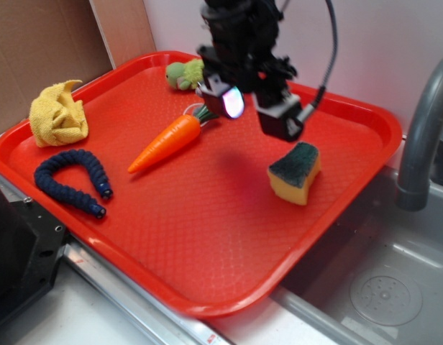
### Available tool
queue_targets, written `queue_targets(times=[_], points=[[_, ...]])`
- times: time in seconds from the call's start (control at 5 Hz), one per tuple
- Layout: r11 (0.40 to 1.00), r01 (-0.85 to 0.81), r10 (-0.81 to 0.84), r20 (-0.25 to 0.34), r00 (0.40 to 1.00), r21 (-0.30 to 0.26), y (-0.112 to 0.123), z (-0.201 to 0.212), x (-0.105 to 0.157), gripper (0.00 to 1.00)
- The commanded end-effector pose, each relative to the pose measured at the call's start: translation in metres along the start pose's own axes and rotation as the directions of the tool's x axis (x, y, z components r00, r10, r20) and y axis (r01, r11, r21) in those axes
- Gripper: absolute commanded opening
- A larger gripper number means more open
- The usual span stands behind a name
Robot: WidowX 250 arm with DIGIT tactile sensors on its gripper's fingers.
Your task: Grab the green sponge.
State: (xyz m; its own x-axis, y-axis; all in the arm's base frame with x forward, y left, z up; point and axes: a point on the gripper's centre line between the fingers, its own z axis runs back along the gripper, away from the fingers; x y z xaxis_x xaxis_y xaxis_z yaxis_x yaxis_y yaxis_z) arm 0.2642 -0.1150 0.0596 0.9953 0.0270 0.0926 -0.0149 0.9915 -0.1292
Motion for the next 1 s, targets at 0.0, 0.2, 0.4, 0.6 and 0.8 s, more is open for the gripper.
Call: queue_targets(times=[0.0, 0.2, 0.4, 0.6, 0.8], points=[[0.978, 0.175, -0.166, 0.084, 0.983, -0.115, -0.054, 0.002, 0.023, 1.0], [0.973, 0.202, -0.192, 0.091, 0.977, -0.114, -0.065, 0.007, 0.021, 1.0], [0.981, 0.163, -0.158, 0.054, 0.986, -0.108, -0.087, 0.013, -0.013, 1.0], [0.994, -0.049, 0.062, -0.135, 0.989, 0.093, -0.066, 0.016, -0.007, 1.0], [0.99, -0.085, 0.1, -0.131, 0.986, 0.117, -0.042, 0.012, 0.007, 1.0]])
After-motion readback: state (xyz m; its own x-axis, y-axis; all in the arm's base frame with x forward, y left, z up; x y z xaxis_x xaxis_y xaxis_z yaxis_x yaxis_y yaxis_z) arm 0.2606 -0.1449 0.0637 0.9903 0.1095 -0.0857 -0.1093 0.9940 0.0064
